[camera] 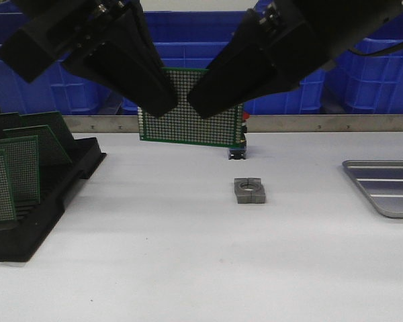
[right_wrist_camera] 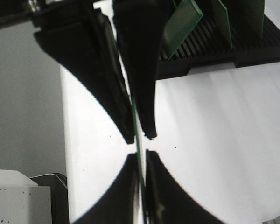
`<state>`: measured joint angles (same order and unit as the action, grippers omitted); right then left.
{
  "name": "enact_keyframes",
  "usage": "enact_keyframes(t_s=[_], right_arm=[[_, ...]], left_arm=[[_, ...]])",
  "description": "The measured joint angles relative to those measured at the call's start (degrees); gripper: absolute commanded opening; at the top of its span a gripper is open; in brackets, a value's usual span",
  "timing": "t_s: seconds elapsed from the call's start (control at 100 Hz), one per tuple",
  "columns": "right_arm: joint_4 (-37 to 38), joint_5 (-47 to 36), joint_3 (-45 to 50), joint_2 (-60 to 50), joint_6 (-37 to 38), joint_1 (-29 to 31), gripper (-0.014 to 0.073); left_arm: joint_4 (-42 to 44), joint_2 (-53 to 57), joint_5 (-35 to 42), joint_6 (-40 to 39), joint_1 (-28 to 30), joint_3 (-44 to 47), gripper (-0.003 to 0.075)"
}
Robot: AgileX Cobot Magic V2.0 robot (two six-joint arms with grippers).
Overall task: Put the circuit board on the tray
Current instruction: 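Bring the right gripper to the board and grasp it beside the left gripper, then release the left gripper and carry the board with the right gripper toward the tray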
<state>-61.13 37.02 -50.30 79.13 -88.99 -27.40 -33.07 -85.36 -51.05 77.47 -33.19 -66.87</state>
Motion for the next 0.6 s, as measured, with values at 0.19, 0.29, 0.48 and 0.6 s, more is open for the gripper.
enact_keyframes(t_s=[0.19,0.29,0.48,0.6], right_arm=[[-0.81,0.38,-0.13,0.00,1.12,0.00,-0.0062],[-1.21,0.50,-0.13,0.00,3.28,1.18,-0.0062],[-1.21,0.65,-0.13,0.00,12.53,11.10,-0.0062],[-1.45,0.65,-0.13,1.37,19.35,20.26,-0.0062]], left_arm=[[-1.87,0.00,0.74,0.00,0.00,0.10,0.0424],[-1.00,0.00,1.55,0.00,0.00,0.10,0.0522],[4.43,0.26,4.95,-1.09,0.15,0.10,0.0512],[5.29,0.87,6.89,-1.56,1.96,0.10,0.0512]])
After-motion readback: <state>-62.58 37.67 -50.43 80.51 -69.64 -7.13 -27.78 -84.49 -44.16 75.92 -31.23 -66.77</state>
